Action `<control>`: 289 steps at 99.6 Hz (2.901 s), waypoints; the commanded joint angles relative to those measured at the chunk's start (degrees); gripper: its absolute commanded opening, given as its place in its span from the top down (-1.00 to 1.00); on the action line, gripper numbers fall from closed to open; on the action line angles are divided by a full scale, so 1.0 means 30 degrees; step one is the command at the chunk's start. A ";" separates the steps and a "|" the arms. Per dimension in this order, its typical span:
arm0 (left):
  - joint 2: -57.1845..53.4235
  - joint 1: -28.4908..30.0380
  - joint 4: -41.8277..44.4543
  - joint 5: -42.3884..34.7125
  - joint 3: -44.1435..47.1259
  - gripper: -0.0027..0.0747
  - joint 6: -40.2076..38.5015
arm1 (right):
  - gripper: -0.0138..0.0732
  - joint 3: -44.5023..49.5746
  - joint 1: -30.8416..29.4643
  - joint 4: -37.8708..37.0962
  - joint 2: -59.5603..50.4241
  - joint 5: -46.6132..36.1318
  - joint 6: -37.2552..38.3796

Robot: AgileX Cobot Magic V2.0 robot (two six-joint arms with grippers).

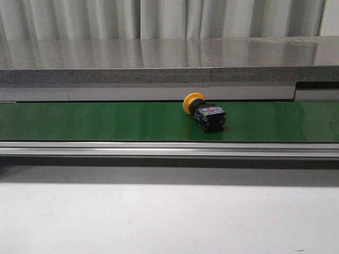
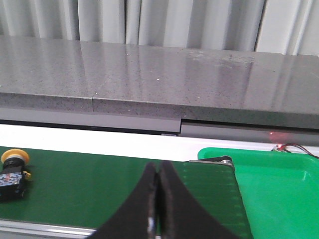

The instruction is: Move button from right to left

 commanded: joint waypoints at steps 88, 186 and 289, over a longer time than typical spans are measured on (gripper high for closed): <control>1.4939 -0.6728 0.1658 0.5776 -1.6129 -0.48 -0.8581 | 0.84 -0.0505 0.0044 -0.0065 0.0149 -0.1633 -0.0208; 2.1502 -0.8543 -0.0661 1.0682 -2.0892 -0.32 -0.9612 | 0.84 -0.0505 0.0044 -0.0065 0.0149 -0.1633 -0.0208; 2.1055 -0.7180 0.0126 1.2166 -2.0857 0.51 -0.7801 | 0.84 -0.0505 0.0044 -0.0065 0.0149 -0.1633 -0.0208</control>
